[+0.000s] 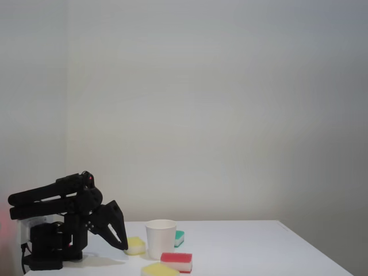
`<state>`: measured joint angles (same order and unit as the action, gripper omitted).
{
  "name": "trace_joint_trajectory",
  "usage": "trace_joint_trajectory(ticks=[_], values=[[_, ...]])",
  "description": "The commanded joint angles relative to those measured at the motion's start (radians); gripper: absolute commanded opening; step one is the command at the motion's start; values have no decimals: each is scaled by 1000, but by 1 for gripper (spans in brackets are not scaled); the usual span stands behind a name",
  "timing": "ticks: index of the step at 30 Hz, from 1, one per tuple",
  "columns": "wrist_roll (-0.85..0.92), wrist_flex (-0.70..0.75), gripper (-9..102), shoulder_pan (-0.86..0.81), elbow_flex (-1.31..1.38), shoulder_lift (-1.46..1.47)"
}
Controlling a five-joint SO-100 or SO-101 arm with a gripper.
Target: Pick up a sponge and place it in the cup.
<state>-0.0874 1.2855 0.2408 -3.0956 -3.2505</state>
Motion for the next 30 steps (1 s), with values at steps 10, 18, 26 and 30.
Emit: trace_joint_trajectory(ticks=[10, 18, 26, 30], values=[[-8, 97, 0, -173, 5, -5], [-8, 98, 0, -232, 5, -8], [-21, 95, 0, -233, 5, -8], [-41, 9, 0, -225, 5, -8]])
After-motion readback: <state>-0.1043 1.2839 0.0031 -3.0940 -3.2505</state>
